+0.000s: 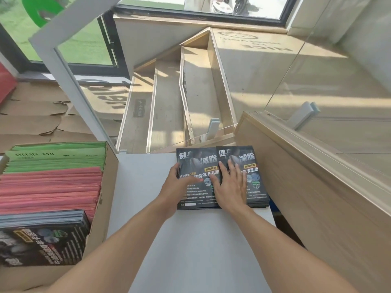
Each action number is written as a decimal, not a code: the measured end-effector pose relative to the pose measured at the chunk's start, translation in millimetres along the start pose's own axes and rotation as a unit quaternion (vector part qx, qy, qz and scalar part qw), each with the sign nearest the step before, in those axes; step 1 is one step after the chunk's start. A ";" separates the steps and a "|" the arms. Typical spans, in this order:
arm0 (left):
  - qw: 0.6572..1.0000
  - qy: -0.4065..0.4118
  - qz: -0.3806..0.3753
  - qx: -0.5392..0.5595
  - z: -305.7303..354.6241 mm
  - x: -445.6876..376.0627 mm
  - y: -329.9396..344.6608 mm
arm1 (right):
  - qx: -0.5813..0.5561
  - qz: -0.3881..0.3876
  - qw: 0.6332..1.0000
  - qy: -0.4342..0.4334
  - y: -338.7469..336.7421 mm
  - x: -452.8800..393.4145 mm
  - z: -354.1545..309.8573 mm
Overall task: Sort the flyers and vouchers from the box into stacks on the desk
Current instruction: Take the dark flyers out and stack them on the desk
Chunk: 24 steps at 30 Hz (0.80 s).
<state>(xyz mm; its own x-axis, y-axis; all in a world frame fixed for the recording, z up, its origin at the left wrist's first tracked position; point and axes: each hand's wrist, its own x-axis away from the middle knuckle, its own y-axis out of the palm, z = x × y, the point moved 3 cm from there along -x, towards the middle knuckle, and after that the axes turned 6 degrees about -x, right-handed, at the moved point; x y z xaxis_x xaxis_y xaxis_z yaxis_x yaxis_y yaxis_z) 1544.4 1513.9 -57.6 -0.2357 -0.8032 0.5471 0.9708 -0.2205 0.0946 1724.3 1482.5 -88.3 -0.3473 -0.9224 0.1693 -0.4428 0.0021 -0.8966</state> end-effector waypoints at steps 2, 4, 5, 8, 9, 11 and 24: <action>1.000 -0.003 -0.010 0.006 0.0 -0.1 4.2 | -0.003 -0.001 1.000 0.003 0.3 -0.2 0.7; 1.000 -0.005 -0.012 -0.007 0.0 -1.2 2.6 | -0.021 0.001 1.000 0.013 -2.5 -1.3 0.8; 1.000 -0.003 -0.014 -0.024 0.1 -0.5 0.4 | -0.030 0.010 0.999 0.018 -7.4 -3.3 -0.5; 0.976 0.026 -0.014 -0.217 -0.4 3.3 -6.4 | -0.016 0.052 0.998 0.013 -31.9 -21.8 -6.5; 0.948 0.044 -0.018 -0.316 -2.4 3.9 -6.6 | 0.011 0.047 0.999 0.003 -40.5 -32.8 -8.4; 0.879 0.080 -0.043 -0.468 -9.0 7.3 1.2 | 0.067 -0.007 0.998 -0.019 -55.0 -58.8 -11.0; 0.802 0.140 -0.012 -0.581 -25.8 5.0 16.6 | 0.144 -0.188 0.970 -0.049 -69.5 -109.4 -3.4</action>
<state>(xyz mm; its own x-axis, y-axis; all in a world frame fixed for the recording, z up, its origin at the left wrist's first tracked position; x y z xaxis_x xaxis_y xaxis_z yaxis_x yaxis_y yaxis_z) 1558.2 1492.0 -74.8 -0.4126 -0.8482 0.3322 0.3072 -0.4729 -0.8258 1790.2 1584.5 -43.2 -0.1195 -0.8693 0.4797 -0.2693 -0.4366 -0.8584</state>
